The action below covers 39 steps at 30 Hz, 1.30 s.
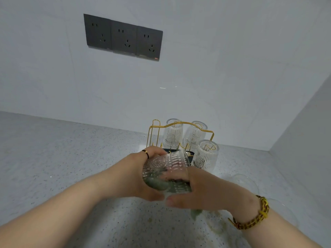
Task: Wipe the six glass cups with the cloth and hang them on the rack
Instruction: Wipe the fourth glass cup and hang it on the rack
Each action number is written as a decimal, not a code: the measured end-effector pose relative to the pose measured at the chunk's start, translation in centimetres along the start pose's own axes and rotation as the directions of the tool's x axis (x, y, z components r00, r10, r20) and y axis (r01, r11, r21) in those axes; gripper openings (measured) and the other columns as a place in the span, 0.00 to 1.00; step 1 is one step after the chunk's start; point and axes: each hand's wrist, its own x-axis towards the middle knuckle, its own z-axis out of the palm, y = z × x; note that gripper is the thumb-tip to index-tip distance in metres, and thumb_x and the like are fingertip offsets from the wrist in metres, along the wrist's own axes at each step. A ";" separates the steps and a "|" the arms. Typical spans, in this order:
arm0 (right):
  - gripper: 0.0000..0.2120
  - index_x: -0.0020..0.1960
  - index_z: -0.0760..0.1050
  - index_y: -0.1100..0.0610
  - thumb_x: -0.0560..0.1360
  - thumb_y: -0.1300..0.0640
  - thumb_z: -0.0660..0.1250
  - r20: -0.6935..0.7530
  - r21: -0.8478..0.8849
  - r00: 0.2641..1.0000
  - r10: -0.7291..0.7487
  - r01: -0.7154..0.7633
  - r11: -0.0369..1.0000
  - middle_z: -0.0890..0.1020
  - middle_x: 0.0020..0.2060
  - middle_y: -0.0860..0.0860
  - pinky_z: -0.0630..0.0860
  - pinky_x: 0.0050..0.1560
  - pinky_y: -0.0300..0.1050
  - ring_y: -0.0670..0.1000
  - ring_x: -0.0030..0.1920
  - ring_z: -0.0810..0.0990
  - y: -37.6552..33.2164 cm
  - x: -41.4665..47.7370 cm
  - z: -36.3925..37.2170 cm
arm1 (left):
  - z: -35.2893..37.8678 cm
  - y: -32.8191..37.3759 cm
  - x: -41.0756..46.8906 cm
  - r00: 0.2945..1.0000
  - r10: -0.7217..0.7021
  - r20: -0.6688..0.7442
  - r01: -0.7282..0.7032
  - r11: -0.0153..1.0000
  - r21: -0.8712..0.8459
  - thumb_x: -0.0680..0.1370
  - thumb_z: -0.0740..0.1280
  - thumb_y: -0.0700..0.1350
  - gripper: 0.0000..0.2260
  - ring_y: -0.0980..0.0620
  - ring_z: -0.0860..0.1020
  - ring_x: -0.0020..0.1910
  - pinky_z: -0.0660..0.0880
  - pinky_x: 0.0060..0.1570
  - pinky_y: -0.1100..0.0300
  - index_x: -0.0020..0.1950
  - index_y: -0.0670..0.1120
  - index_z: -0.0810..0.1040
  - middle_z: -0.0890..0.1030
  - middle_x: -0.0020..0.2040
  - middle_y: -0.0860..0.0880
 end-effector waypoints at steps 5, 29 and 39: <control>0.12 0.46 0.73 0.40 0.70 0.55 0.70 -0.050 -0.019 0.997 -0.062 0.061 0.998 0.76 0.33 0.30 0.68 0.35 0.23 0.29 0.36 0.74 -0.2 -0.8 -0.1 | -1.3 -0.4 0.0 1.000 0.006 0.007 -0.005 0.987 -0.161 0.50 0.75 0.51 0.31 0.62 0.79 0.46 0.75 0.43 0.70 0.50 0.63 0.71 0.80 0.47 0.61; 0.14 0.50 0.70 0.52 0.73 0.70 0.63 -0.058 0.420 0.994 -0.091 0.107 0.901 0.77 0.43 0.57 0.72 0.44 0.28 0.34 0.42 0.75 -0.8 -0.8 1.7 | 1.0 -0.3 -0.9 0.973 -0.208 0.099 0.218 0.688 -0.692 0.63 0.67 0.56 0.14 0.53 0.81 0.32 0.77 0.30 0.61 0.43 0.48 0.79 0.84 0.34 0.50; 0.34 0.57 0.74 0.67 0.54 0.57 0.76 -0.103 0.988 0.977 0.189 0.079 0.131 0.80 0.56 0.62 0.78 0.51 0.50 0.60 0.52 0.79 1.3 0.7 2.1 | 2.0 -1.6 -1.1 0.967 -0.004 -0.254 -0.108 0.898 -0.426 0.59 0.79 0.41 0.44 0.67 0.76 0.54 0.74 0.48 0.73 0.63 0.67 0.59 0.74 0.59 0.65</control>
